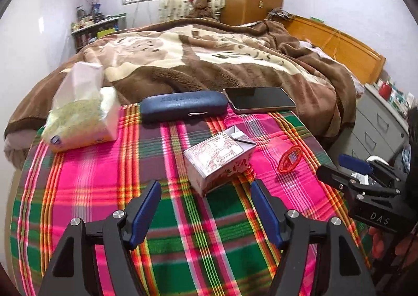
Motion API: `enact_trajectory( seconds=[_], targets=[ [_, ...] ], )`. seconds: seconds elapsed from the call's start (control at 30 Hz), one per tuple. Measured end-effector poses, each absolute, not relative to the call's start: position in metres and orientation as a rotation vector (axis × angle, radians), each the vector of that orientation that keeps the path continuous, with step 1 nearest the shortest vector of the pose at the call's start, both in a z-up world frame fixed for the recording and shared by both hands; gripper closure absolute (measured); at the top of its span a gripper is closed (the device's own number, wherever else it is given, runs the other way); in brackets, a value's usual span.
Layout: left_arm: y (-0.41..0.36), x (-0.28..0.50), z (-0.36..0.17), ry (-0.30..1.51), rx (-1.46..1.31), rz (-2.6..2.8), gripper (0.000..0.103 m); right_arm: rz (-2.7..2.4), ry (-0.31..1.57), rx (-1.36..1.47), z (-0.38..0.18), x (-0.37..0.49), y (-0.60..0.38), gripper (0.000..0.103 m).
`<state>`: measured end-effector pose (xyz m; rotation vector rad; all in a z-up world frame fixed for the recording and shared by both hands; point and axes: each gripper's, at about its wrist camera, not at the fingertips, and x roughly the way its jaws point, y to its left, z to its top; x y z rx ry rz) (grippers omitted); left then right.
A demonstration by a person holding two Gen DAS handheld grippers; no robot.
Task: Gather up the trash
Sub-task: 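Grasp the pink milk carton with the left tool while the right tool grasps the red jelly cup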
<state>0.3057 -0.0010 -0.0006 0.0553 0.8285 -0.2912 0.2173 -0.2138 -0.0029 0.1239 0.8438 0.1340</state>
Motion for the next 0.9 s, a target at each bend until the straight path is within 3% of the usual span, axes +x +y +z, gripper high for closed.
enact_trajectory(
  seconds=[0.67,0.9],
  targets=[
    [-0.023,0.371,-0.032,0.925,0.179,-0.381,0.032,0.192,0.857,0.021,-0.015,0.24,-0.192,0.034],
    [-0.013,0.375,-0.037,0.937,0.136,-0.371,0.054,0.18,0.873,0.02,-0.02,0.25,-0.188,0.034]
  ],
)
